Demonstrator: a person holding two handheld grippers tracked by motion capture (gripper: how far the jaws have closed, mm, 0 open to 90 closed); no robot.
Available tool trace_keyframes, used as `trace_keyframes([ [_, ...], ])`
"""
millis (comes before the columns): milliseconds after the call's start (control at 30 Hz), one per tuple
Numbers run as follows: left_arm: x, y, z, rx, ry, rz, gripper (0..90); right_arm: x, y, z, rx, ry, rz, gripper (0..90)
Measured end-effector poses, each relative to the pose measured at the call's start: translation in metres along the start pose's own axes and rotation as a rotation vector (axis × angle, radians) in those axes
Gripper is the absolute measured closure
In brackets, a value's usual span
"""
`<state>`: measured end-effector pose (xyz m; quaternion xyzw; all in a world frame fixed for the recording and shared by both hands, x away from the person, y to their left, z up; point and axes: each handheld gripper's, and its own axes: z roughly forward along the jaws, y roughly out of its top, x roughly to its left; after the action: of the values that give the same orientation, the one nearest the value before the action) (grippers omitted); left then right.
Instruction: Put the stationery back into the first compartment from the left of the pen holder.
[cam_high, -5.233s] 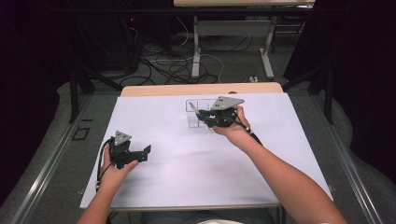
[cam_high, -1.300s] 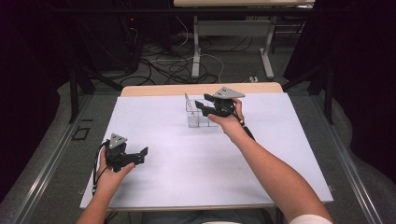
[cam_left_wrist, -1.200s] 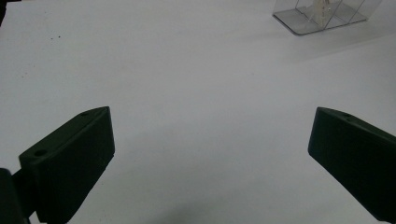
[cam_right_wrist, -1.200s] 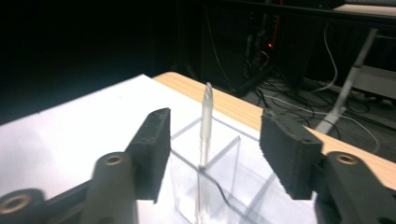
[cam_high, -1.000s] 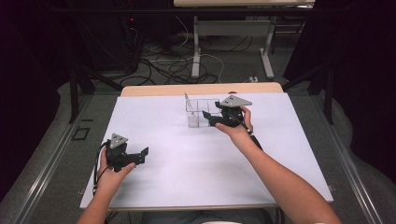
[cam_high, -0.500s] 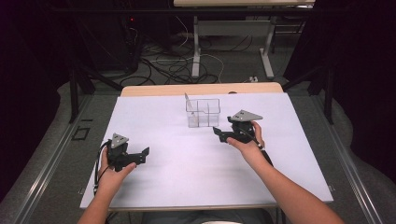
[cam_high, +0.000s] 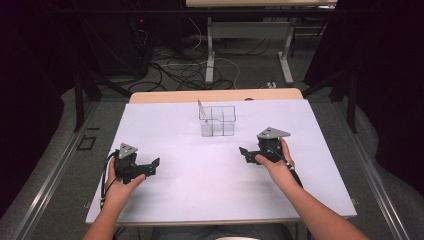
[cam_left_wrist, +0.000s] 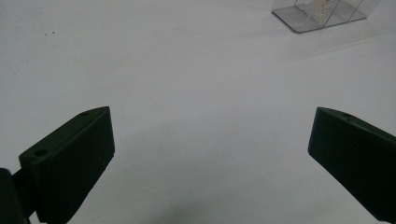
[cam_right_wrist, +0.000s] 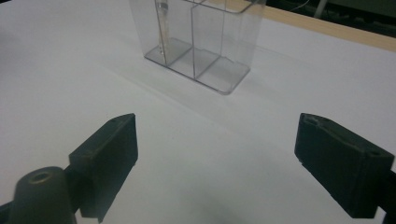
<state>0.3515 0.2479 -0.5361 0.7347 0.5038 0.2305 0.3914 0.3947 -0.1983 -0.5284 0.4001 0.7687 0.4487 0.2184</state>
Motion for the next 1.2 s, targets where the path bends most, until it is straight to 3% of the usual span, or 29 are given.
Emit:
trace_keyframes([
  [333,0.0,0.0,-0.001,-0.005,0.001,-0.003,0.4,-0.009,-0.014,-0.008,0.011,-0.024,0.05,1.4],
  [433,0.001,0.001,-0.001,0.004,-0.002,-0.001,0.4,-0.012,-0.017,-0.009,0.018,-0.042,0.04,0.0],
  [1000,0.004,0.001,-0.002,-0.003,0.005,-0.007,0.2,-0.029,-0.026,-0.015,0.034,-0.085,0.091,0.0],
  [1200,0.005,0.002,-0.002,-0.009,-0.004,-0.026,0.2,-0.029,-0.026,-0.015,0.043,-0.092,0.079,0.0],
])
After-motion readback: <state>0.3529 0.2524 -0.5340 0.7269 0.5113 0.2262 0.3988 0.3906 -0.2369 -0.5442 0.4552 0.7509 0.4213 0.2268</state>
